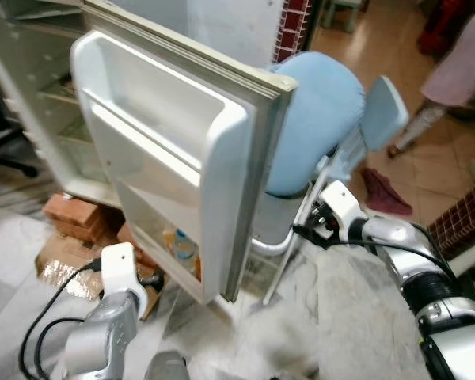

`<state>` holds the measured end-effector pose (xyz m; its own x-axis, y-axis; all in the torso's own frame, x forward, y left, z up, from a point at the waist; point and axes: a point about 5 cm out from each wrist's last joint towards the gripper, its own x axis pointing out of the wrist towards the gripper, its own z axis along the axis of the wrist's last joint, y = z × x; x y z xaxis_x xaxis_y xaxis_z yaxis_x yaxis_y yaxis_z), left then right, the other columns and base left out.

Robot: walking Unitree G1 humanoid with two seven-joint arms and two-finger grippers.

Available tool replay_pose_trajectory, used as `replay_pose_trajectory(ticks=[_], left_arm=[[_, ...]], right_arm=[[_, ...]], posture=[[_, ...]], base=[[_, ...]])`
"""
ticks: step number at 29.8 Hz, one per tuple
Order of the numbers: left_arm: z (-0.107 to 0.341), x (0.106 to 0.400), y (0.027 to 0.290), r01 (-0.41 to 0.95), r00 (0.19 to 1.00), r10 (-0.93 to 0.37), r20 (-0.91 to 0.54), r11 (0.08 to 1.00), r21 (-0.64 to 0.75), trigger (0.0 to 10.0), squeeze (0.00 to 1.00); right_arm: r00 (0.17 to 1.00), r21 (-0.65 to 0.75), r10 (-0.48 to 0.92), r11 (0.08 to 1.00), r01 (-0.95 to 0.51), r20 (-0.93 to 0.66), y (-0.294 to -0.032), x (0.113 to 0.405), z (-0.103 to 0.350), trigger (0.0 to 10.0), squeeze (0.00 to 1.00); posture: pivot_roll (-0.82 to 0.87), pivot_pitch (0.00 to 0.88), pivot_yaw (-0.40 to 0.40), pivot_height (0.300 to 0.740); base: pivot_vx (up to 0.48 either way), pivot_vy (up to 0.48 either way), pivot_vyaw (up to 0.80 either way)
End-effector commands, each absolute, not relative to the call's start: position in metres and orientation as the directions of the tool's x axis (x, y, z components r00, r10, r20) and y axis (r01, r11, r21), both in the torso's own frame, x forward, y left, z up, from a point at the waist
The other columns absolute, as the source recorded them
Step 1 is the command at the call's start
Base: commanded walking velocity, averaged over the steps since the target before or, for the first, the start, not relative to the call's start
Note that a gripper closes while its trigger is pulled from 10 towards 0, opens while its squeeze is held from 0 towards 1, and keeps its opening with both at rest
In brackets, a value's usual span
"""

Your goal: Restocking fridge

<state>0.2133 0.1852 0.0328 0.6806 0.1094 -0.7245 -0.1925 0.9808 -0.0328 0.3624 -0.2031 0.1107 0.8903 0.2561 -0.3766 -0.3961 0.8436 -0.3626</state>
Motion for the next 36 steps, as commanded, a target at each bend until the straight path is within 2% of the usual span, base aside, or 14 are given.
replay_pose_trajectory(ticks=[1, 3, 4, 8, 11, 15, 17, 19, 20, 21, 23, 27, 31, 36], left_arm=[[0.028, 0.210, 0.183, -0.175, 0.650, 0.084, -0.755, 0.984, -0.041, 10.0, 0.00], [0.027, 0.210, 0.183, -0.171, 0.642, 0.071, -0.763, 0.984, -0.052, 10.0, 0.00], [0.027, 0.212, 0.182, -0.156, 0.637, 0.072, -0.767, 0.987, -0.037, 10.0, 0.00], [0.025, 0.215, 0.182, -0.133, 0.635, 0.064, -0.770, 0.991, -0.028, 10.0, 0.00], [0.023, 0.219, 0.182, -0.114, 0.632, 0.051, -0.773, 0.993, -0.028, 10.0, 0.00], [0.023, 0.224, 0.181, -0.095, 0.638, 0.049, -0.769, 0.995, -0.015, 10.0, 0.00], [0.024, 0.225, 0.180, -0.081, 0.643, 0.048, -0.764, 0.997, -0.005, 10.0, 0.00], [0.024, 0.227, 0.180, -0.069, 0.647, 0.047, -0.761, 0.998, 0.004, 10.0, 0.00], [0.025, 0.228, 0.179, -0.056, 0.651, 0.042, -0.758, 0.998, 0.007, 10.0, 0.00], [0.025, 0.228, 0.179, -0.056, 0.651, 0.042, -0.758, 0.998, 0.007, 10.0, 0.00], [0.027, 0.230, 0.178, -0.024, 0.665, 0.042, -0.746, 0.999, 0.035, 10.0, 0.00], [0.030, 0.231, 0.181, -0.053, 0.690, 0.085, -0.718, 0.996, 0.068, 10.0, 0.00], [0.039, 0.234, 0.199, -0.191, 0.754, 0.205, -0.624, 0.977, 0.090, 10.0, 0.00], [0.042, 0.233, 0.219, -0.297, 0.735, 0.333, -0.591, 0.941, 0.161, 10.0, 0.00]], right_arm=[[0.962, -0.324, 0.217, 0.909, -0.261, -0.167, -0.182, 0.384, 0.148, 10.0, 0.00], [0.976, -0.227, 0.205, 0.949, -0.218, -0.078, -0.168, 0.392, 0.164, 10.0, 0.00], [0.977, -0.068, 0.215, 0.975, -0.213, 0.010, -0.150, 0.399, 0.182, 10.0, 0.00], [0.951, 0.160, 0.295, 0.938, -0.307, 0.092, -0.108, 0.405, 0.205, 10.0, 0.00], [0.708, 0.304, 0.666, 0.641, -0.704, 0.235, -0.045, 0.381, 0.232, 10.0, 0.00], [0.333, 0.234, 0.894, 0.270, -0.934, 0.298, -0.027, 0.333, 0.240, 10.0, 0.00], [0.279, 0.190, 0.918, 0.232, -0.954, 0.282, -0.031, 0.323, 0.233, 10.0, 0.00], [0.309, 0.170, 0.917, 0.273, -0.947, 0.253, -0.036, 0.326, 0.226, 10.0, 0.00], [0.411, 0.188, 0.892, 0.378, -0.907, 0.190, -0.042, 0.340, 0.213, 10.0, 0.00], [0.411, 0.188, 0.892, 0.378, -0.907, 0.190, -0.042, 0.340, 0.213, 10.0, 0.00], [0.541, 0.136, 0.839, 0.530, -0.837, 0.059, -0.054, 0.354, 0.192, 10.0, 0.00], [0.575, 0.144, 0.817, 0.566, -0.811, 0.027, -0.058, 0.355, 0.186, 10.0, 0.00], [0.688, 0.141, 0.724, 0.678, -0.722, 0.046, -0.063, 0.367, 0.183, 10.0, 0.00], [0.748, 0.144, 0.660, 0.736, -0.662, 0.066, -0.064, 0.373, 0.184, 10.0, 0.00]], posture=[[0.14, 0.000, -0.074, 0.740], [0.15, 0.000, -0.075, 0.740], [0.15, 0.000, -0.075, 0.740], [0.16, 0.000, -0.075, 0.740], [0.16, 0.000, -0.073, 0.740], [0.15, 0.000, -0.071, 0.740], [0.15, 0.000, -0.071, 0.740], [0.15, 0.000, -0.071, 0.740], [0.15, 0.000, -0.073, 0.740], [0.15, 0.000, -0.073, 0.740], [0.16, 0.000, -0.082, 0.740], [0.17, 0.000, -0.090, 0.740], [0.18, 0.000, -0.099, 0.740], [0.18, 0.000, -0.102, 0.740]], base=[[0.000, 0.000, 0.00], [0.000, 0.000, 0.00], [0.000, 0.000, 0.00], [0.000, 0.000, 0.00], [0.000, 0.000, 0.00], [0.000, 0.000, 0.00], [0.000, 0.000, 0.00], [0.000, 0.000, 0.00], [0.000, 0.000, 0.00], [0.000, 0.000, 0.00], [0.000, 0.000, 0.00], [0.000, 0.000, 0.00], [0.000, 0.000, 0.00], [0.000, 0.000, 0.32]])
